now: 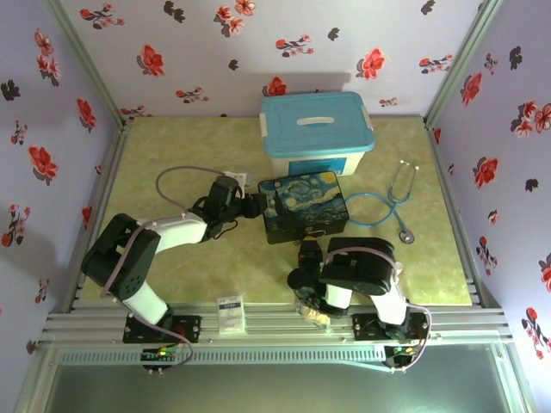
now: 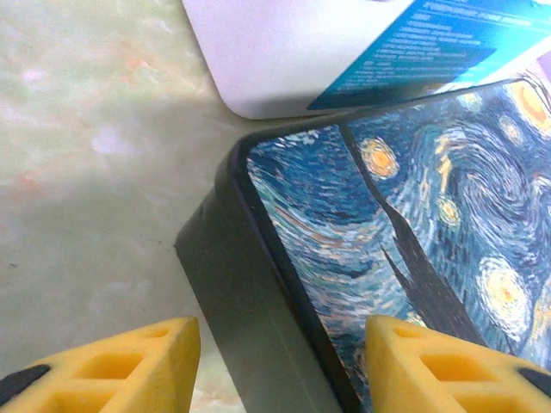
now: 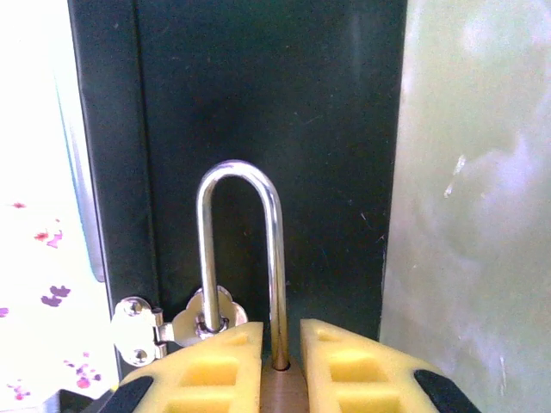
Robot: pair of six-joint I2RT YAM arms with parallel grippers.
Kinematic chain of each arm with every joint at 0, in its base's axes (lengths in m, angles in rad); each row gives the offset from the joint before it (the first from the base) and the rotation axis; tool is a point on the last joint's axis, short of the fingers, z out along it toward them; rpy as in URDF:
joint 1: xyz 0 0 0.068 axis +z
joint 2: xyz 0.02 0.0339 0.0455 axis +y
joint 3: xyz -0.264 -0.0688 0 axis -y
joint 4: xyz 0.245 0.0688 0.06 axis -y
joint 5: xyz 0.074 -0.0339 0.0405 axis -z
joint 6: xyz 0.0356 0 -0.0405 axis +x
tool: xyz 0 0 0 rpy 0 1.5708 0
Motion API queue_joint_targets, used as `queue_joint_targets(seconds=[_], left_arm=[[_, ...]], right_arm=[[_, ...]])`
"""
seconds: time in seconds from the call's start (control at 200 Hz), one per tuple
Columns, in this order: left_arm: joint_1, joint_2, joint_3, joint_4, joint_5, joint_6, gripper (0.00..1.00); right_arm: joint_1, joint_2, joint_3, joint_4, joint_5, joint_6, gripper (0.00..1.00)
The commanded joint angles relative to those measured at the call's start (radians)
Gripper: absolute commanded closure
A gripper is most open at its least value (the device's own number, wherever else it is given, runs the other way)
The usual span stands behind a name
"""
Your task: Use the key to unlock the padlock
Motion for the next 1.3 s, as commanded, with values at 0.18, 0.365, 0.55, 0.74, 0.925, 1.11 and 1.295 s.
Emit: queue_joint_targets(seconds=[0.18,0.365,0.55,0.74,0.925,1.11,1.295], left_arm=[[0.019,0.030,-0.008,-0.215,-0.061,0.047,0.50],[0.024,0.068,-0.004,-0.201,-0.061,0.035,0.50],[0.042,0.084,-0.001,-0.207,-0.061,0.039,0.50],[0.055,0.067,-0.004,-0.203,-0.052,0.035,0.50],[0.058,0.048,0.024,-0.214,-0.044,0.035,0.49],[0.061,0.027,0.041,-0.228,-0.036,0.035,0.45],[0.062,0.017,0.044,-0.215,-0.021,0.016,0.44]], right_arm=[[-0.071,0.056,-0.072,-0.123,-0.005,-0.107,1.00],[-0.099,-0.057,-0.109,-0.229,-0.018,-0.137,1.00],[-0.116,-0.095,-0.127,-0.291,-0.063,-0.130,1.00],[-0.185,-0.145,-0.221,-0.108,-0.200,-0.375,1.00],[-0.274,-0.413,-0.228,-0.553,-0.474,-0.394,1.00],[-0.283,-0.836,-0.144,-1.233,-0.578,-0.438,1.00],[-0.512,-1.126,-0.180,-1.528,-0.934,-0.644,1.00]])
